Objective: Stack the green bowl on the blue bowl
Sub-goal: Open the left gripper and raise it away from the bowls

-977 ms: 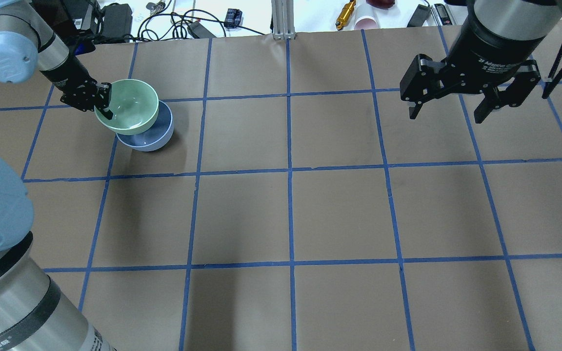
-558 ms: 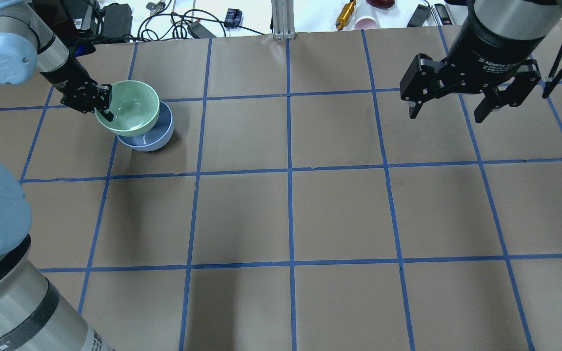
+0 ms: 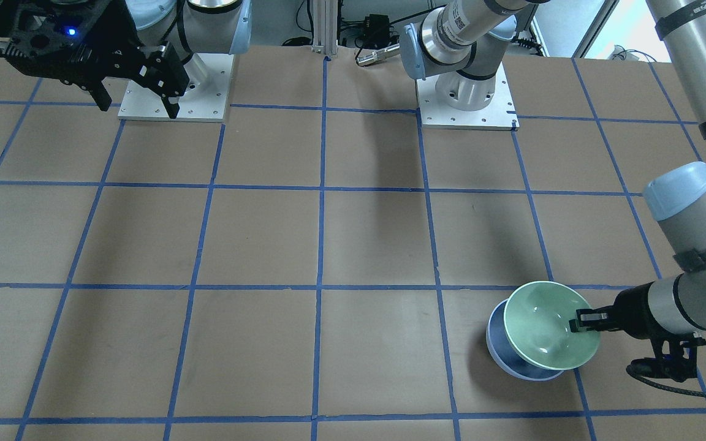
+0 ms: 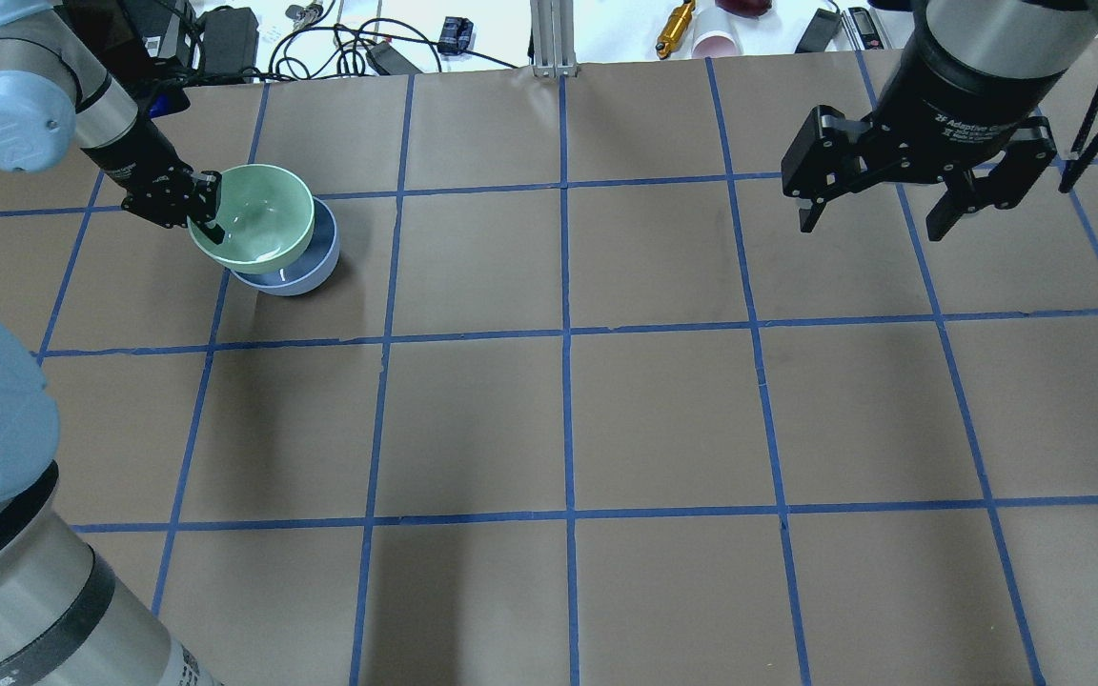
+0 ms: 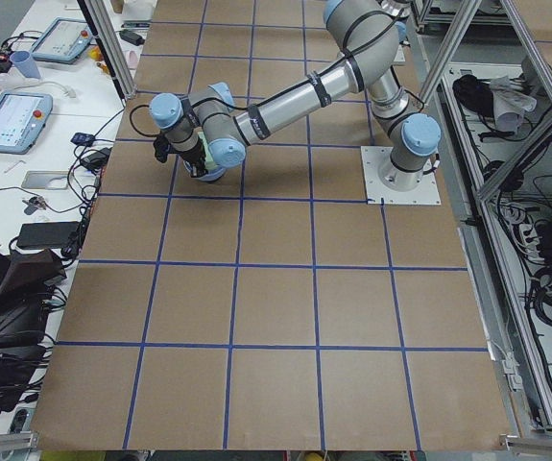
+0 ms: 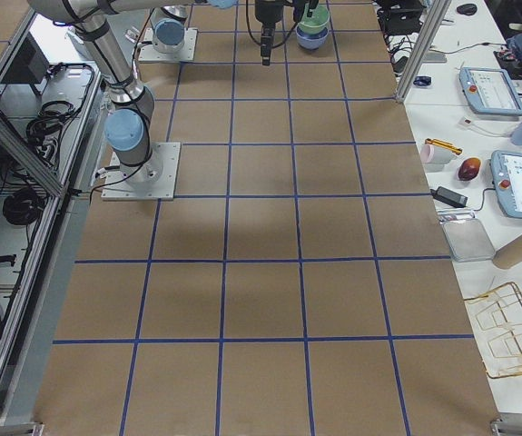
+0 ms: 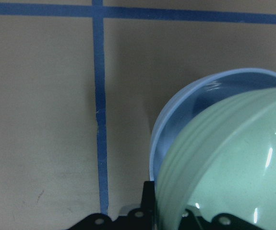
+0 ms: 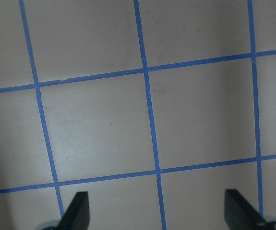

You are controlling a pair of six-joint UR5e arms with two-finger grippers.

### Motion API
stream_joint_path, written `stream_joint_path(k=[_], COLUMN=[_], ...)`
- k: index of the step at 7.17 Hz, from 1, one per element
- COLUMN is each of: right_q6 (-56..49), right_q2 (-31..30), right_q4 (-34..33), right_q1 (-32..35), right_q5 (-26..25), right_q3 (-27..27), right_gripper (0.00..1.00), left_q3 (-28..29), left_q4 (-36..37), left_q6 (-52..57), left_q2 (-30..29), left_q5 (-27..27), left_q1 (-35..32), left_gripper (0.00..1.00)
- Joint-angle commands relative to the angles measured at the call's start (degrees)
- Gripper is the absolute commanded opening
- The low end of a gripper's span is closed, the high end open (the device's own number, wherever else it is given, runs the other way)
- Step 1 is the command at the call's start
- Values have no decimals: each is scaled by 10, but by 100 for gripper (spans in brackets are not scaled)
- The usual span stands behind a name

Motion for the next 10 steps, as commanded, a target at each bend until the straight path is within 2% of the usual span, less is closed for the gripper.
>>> stream_joint_path(k=[1, 3, 6, 10], right_q6=[0, 0, 0, 0], right_q2=[0, 0, 0, 0], right_q4=[0, 1, 0, 1], right_q1=[0, 0, 0, 0], right_q5=[0, 0, 0, 0], right_q3=[0, 0, 0, 1], right_gripper=[100, 100, 100, 100], left_q3=[0, -1, -1, -2], left_q4=[-2, -4, -48, -72], left_q6=[0, 0, -17, -110], left_q2=[14, 25, 80, 158], left_q5=[-1, 2, 9, 9], left_q1=[2, 2, -11, -92], left_gripper=[100, 100, 100, 100])
